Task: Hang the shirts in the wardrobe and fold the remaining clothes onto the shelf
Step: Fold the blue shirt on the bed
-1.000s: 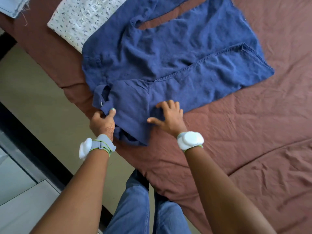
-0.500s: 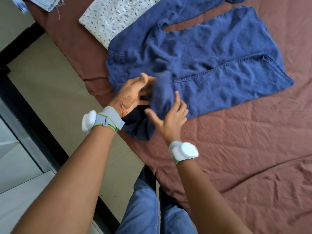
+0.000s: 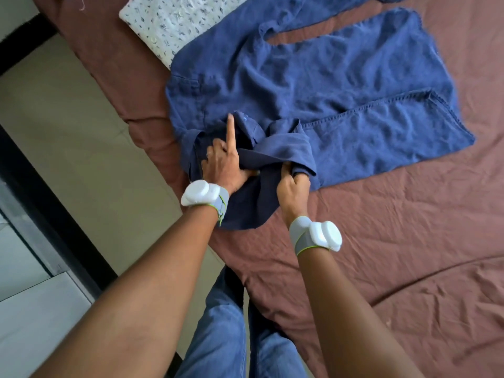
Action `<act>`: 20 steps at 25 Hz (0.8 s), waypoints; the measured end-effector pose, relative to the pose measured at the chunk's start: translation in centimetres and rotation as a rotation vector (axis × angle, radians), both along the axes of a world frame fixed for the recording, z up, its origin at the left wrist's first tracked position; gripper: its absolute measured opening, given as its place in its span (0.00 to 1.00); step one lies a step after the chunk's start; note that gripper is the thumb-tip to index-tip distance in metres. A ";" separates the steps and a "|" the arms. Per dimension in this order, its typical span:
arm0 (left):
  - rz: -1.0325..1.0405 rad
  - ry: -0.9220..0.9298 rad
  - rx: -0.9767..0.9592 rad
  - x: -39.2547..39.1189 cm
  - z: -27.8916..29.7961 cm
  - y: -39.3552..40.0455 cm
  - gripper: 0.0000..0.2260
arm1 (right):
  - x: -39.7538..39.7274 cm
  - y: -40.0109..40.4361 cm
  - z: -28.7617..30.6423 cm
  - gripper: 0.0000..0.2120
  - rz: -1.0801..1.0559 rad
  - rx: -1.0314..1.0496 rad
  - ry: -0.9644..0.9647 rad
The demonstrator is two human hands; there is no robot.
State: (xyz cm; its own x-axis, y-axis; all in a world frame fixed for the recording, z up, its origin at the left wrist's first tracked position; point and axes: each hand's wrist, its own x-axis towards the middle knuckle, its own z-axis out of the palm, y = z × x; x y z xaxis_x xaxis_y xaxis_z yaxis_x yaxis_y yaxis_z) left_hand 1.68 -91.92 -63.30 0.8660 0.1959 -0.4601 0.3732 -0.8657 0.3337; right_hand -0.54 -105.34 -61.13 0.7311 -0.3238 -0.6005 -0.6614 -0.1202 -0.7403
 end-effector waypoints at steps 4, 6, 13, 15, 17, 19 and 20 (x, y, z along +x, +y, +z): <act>-0.251 0.040 -0.073 4.0 1.7 0.6 0.28 | 0.6 0.3 1.1 0.17 0.042 -0.008 -0.033; -0.313 0.030 0.023 6.5 2.7 1.7 0.21 | 1.1 0.7 1.3 0.14 0.025 -0.020 -0.027; -0.079 -0.398 -0.499 14.6 8.1 6.9 0.37 | 3.4 6.7 2.6 0.13 0.206 0.429 -0.112; 0.101 -0.405 -0.553 13.2 6.7 8.0 0.32 | 4.3 7.8 2.9 0.26 0.499 0.640 -0.080; 0.452 -0.290 -0.553 9.8 3.0 9.7 0.15 | 4.6 7.7 1.4 0.29 0.650 0.519 -0.094; 0.712 -0.105 -0.328 4.9 -0.4 11.2 0.13 | 4.5 6.5 -0.2 0.25 0.495 0.297 -0.099; 0.757 -0.027 -0.204 2.2 -1.5 11.4 0.17 | 4.2 5.6 -1.1 0.22 0.415 0.159 -0.105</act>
